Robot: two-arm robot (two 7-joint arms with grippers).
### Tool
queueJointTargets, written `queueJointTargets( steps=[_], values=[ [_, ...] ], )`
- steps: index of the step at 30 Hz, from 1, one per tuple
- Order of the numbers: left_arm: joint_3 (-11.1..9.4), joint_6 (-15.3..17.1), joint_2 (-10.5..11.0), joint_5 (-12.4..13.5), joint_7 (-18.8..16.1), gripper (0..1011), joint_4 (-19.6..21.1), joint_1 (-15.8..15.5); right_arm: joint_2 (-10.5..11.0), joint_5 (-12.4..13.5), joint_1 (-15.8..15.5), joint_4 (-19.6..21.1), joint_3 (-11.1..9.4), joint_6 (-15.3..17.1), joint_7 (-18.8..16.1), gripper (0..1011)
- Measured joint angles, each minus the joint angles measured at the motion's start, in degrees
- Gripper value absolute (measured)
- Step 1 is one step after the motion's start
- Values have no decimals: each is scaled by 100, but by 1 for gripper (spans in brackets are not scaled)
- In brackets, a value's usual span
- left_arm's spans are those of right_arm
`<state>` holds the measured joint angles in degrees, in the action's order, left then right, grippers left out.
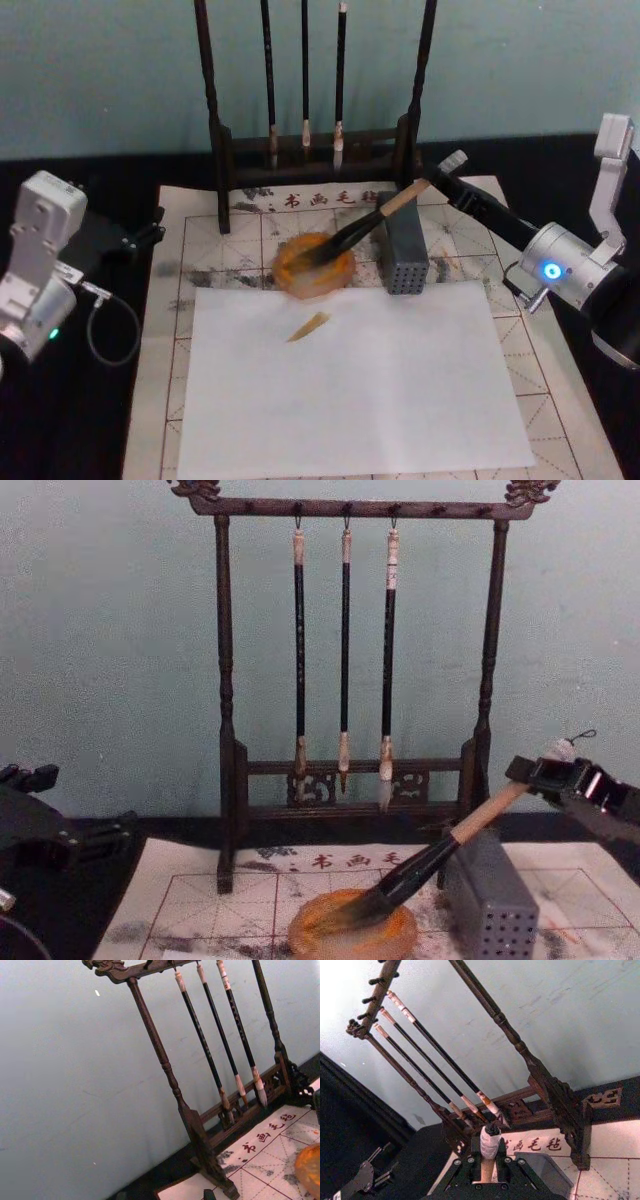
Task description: Pick up the brush from the inkstone, write on the paper, then place the brush back to its original position.
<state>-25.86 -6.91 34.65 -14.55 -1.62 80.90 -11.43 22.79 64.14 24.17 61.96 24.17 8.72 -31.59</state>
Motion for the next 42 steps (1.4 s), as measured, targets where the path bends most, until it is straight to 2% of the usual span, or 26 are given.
queueJointTargets(
  steps=[13,42],
  values=[
    [0,0,0,0,0,1001,0,0,54,129,-48,36,0,149,107,182],
    [0,0,0,0,0,1001,0,0,140,351,-174,153,24,242,304,182]
  ],
)
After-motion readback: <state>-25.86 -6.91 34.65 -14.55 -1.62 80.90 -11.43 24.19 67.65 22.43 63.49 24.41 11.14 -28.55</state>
